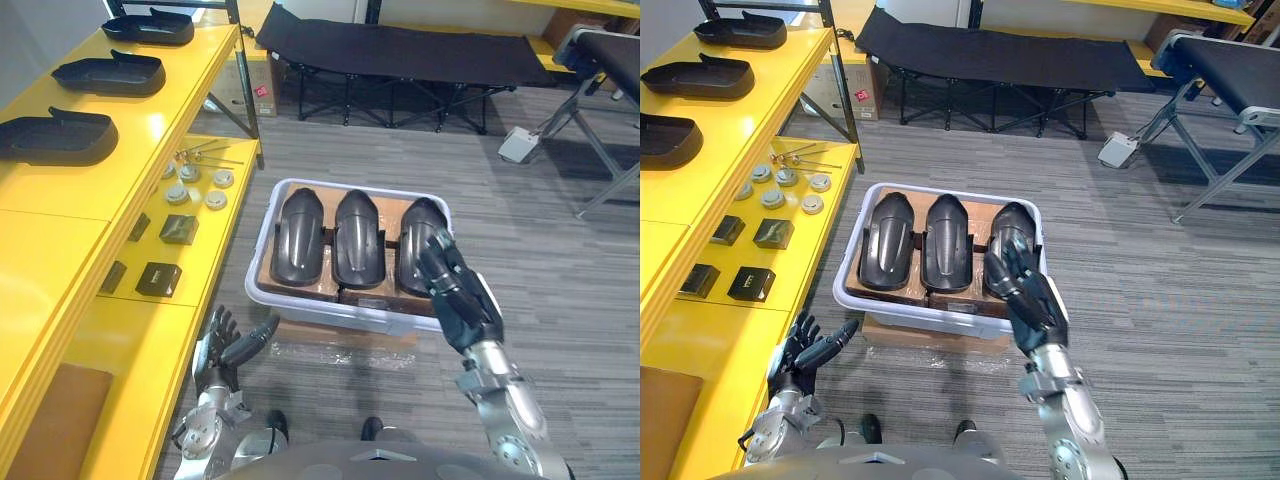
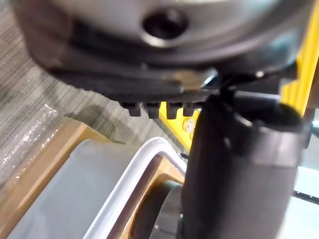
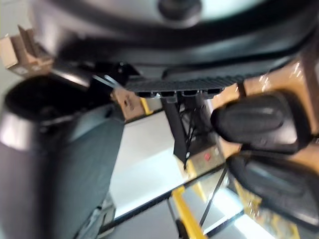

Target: Walk over and take three plastic housings, then place them on the shelf

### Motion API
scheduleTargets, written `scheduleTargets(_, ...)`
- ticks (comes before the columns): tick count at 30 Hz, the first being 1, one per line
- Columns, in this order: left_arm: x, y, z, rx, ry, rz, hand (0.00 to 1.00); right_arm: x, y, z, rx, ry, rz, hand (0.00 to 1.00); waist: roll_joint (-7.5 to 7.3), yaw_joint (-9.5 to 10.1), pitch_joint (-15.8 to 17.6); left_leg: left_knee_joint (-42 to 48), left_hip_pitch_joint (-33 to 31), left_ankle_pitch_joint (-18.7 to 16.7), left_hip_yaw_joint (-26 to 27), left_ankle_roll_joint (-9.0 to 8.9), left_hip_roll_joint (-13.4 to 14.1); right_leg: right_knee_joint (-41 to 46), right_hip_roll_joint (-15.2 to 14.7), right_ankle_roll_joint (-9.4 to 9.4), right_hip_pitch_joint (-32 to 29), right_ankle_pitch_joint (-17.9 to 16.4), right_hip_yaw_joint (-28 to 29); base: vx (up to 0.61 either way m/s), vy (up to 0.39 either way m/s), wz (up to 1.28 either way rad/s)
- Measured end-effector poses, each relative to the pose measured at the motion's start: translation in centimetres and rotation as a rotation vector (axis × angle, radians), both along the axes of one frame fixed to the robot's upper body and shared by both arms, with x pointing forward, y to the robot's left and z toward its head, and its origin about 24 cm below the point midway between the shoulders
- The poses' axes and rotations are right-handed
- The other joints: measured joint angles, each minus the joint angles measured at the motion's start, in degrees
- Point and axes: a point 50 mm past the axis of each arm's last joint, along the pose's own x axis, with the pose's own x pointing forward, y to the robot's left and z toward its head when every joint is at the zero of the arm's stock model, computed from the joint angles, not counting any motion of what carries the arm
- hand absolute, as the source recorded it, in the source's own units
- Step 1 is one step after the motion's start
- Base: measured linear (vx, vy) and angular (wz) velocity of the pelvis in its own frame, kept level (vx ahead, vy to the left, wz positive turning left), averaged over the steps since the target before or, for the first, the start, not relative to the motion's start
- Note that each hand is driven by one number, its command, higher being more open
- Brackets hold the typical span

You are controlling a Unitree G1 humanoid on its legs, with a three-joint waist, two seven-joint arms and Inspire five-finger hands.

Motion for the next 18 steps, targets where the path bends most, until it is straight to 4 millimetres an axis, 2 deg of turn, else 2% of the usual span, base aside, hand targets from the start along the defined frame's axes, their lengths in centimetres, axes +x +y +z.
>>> scheduleTargets(2, 0.1, 0.5, 0.5, 0.024, -0.022, 0.006, 1.0, -0.3, -2.1, 0.0, -0.045, 0.016, -0.107, 1.0, 0.01, -0.08, 0.33, 2.26, -1.82, -1.21, -0.02, 0.07, 0.25, 0.0, -0.04, 0.13, -0.73, 0.6, 0.19, -0.01, 0.046, -0.03)
scheduleTargets(4, 0.8, 1.1, 1.6, 0.06, -0.075, 0.014, 1.0, 0.3, -4.1, 1.3, -0.081, -0.042, -0.235, 1.0, -0.12, -0.11, 1.56, 5.12, -4.21, -2.45, -0.07, 0.2, 0.58, 0.0, -0.03, 0.09, -1.86, 1.26, 1.32, -0.06, 0.048, -0.05)
scheduleTargets(6, 2.4, 1.8, 3.6, 0.093, -0.184, 0.031, 1.0, 2.4, -6.7, 4.3, -0.101, -0.182, -0.441, 1.0, -0.49, -0.07, 4.72, 9.45, -8.41, -4.01, -0.42, 0.51, 1.4, -0.24, 0.35, -0.07, -4.01, 2.48, 1.53, -0.15, 0.021, -0.02)
scheduleTargets(9, 4.7, 2.3, 6.1, 0.12, -0.316, 0.05, 1.0, 4.6, -9.1, 7.3, -0.111, -0.303, -0.679, 1.0, -1.58, 0.14, 8.69, 12.52, -13.73, -4.09, -0.77, 0.52, 1.73, -0.86, 0.59, -0.19, -7.06, 2.62, 1.55, -0.17, -0.026, 0.1)
scheduleTargets(12, 5.4, 2.1, 6.7, 0.119, -0.341, 0.062, 1.0, 6.5, -10.0, 8.8, -0.179, -0.316, -0.818, 1.0, -1.0, 0.66, 12.52, 14.92, -16.64, -4.05, -1.14, 0.47, 2.48, -1.04, 0.96, -0.2, -8.46, 2.62, 1.43, -0.11, -0.022, 0.08)
scheduleTargets(14, 5.4, 2.1, 6.6, 0.118, -0.337, 0.065, 1.0, 6.9, -10.3, 9.0, -0.197, -0.307, -0.864, 1.0, -0.58, 1.58, 13.94, 15.38, -17.6, -3.8, -1.27, 0.36, 2.89, -1.41, 1.24, -0.77, -9.32, 3.03, 1.41, -0.05, -0.018, -0.01)
scheduleTargets(18, 5.2, 2.2, 6.2, 0.12, -0.322, 0.056, 1.0, 7.8, -11.8, 8.6, -0.225, -0.235, -0.884, 1.0, -0.79, 2.21, 15.32, 15.45, -19.35, -2.81, -2.02, 0.51, 3.06, -1.56, 1.81, -1.22, -10.72, 3.34, 1.36, -0.02, -0.029, 0.05)
